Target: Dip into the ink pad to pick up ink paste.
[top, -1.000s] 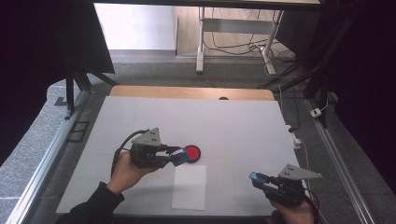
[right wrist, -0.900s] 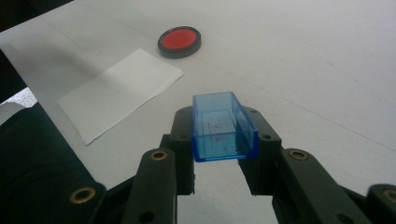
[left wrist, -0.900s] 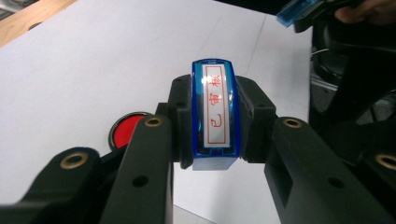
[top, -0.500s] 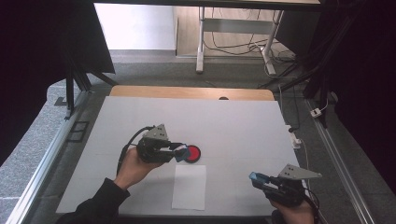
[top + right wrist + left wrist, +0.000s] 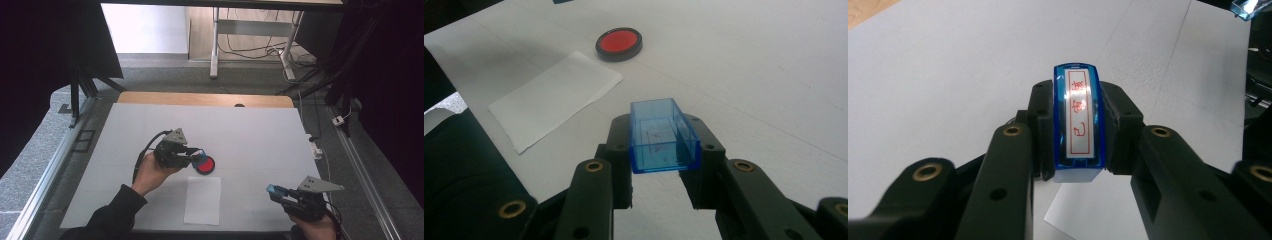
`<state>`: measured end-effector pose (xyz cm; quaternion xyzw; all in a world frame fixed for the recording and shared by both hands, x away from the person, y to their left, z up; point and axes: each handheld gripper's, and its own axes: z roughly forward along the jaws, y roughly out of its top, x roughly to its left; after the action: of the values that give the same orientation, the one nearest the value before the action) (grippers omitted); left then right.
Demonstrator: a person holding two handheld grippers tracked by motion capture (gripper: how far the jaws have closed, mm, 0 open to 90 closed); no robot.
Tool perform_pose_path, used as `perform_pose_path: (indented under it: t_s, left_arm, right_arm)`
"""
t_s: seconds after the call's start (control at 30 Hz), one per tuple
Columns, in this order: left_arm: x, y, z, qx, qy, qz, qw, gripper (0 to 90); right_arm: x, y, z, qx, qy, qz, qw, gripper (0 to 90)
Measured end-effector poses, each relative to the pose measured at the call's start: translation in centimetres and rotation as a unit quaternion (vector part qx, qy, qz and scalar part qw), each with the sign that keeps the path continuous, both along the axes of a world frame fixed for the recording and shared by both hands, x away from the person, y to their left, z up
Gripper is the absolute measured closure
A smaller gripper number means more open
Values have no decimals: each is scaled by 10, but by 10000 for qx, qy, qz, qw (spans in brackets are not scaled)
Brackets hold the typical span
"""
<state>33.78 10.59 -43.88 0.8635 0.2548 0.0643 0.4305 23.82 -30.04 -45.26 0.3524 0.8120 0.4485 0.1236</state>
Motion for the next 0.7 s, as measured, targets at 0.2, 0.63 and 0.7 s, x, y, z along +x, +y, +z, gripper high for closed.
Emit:
perform_pose_path:
  t_s: [0.2,0.63,0.7]
  left_arm:
    - [8,-6,-4,32,27,20,10000,694]
    - [24,-16,-20,174,72,101,9998,694]
    - [26,-17,-23,184,83,102,9997,695]
  right_arm:
    - [0,0,0,5,14,17,10000,686]
    - [0,-1,0,15,16,15,10000,686]
    - [0,-1,0,17,18,16,10000,686]
